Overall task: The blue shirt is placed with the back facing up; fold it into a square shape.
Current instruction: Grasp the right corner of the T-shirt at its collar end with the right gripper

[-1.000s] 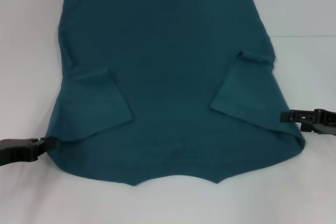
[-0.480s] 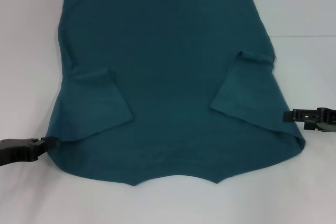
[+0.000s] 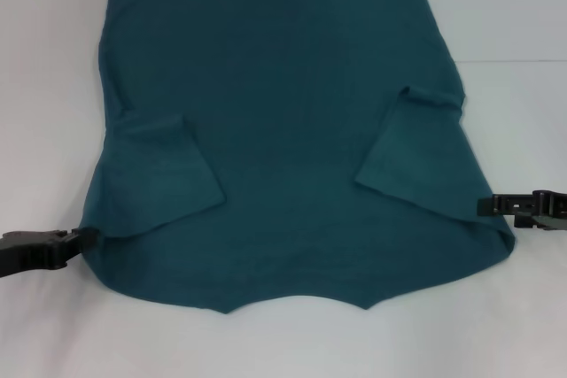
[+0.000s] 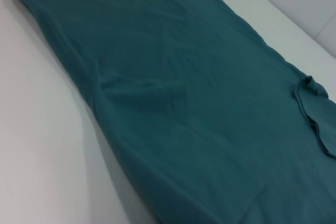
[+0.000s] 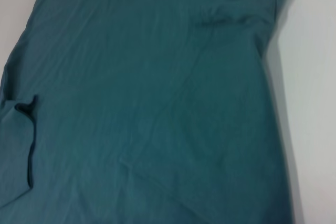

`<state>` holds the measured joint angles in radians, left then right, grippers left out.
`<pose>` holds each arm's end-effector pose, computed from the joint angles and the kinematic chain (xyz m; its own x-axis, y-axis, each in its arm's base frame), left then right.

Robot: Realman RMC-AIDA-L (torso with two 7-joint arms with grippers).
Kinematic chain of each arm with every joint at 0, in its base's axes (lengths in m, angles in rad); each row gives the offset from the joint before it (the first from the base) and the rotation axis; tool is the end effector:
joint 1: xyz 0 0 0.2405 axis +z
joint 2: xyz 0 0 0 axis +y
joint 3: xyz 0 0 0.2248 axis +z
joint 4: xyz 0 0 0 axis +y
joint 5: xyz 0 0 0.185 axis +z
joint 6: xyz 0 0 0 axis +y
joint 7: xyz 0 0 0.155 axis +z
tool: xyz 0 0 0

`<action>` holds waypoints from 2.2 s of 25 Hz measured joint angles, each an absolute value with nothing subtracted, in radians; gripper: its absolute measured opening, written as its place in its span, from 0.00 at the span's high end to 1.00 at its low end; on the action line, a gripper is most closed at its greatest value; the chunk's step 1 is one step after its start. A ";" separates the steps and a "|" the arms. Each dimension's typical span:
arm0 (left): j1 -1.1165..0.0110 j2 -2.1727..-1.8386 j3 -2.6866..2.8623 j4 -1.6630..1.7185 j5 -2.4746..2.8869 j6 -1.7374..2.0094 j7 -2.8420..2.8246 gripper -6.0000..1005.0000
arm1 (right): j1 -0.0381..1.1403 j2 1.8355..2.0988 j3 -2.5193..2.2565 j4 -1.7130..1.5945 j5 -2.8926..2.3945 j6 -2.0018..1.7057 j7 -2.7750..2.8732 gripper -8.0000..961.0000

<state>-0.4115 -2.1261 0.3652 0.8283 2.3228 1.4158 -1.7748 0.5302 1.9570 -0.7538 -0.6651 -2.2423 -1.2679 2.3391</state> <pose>-0.3097 0.2816 0.0390 0.4710 0.7044 0.5310 0.8816 -0.3972 -0.2551 0.2943 0.3262 0.0399 0.1968 -0.8822 -0.4277 -0.9780 -0.1457 -0.1496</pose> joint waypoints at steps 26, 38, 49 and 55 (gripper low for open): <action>-0.419 -2.126 0.360 0.825 2.321 1.407 -1.775 0.97 | 0.577 2.001 -0.750 -0.668 -2.251 -1.410 2.318 0.01; -0.422 -2.126 0.359 0.825 2.316 1.403 -1.774 0.97 | 0.578 1.990 -0.755 -0.620 -2.261 -1.397 2.358 0.02; -0.422 -2.126 0.357 0.825 2.308 1.403 -1.771 0.97 | 0.569 2.002 -0.686 -0.602 -2.247 -1.348 2.345 0.02; -0.424 -2.126 0.358 0.825 2.308 1.397 -1.770 0.97 | 0.566 1.995 -0.634 -0.548 -2.227 -1.379 2.305 0.04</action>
<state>-0.4243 -2.1261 0.3578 0.8253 2.3084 1.3974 -1.7700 0.5655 1.9954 -0.6339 -0.5483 -2.2270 -1.3787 2.3054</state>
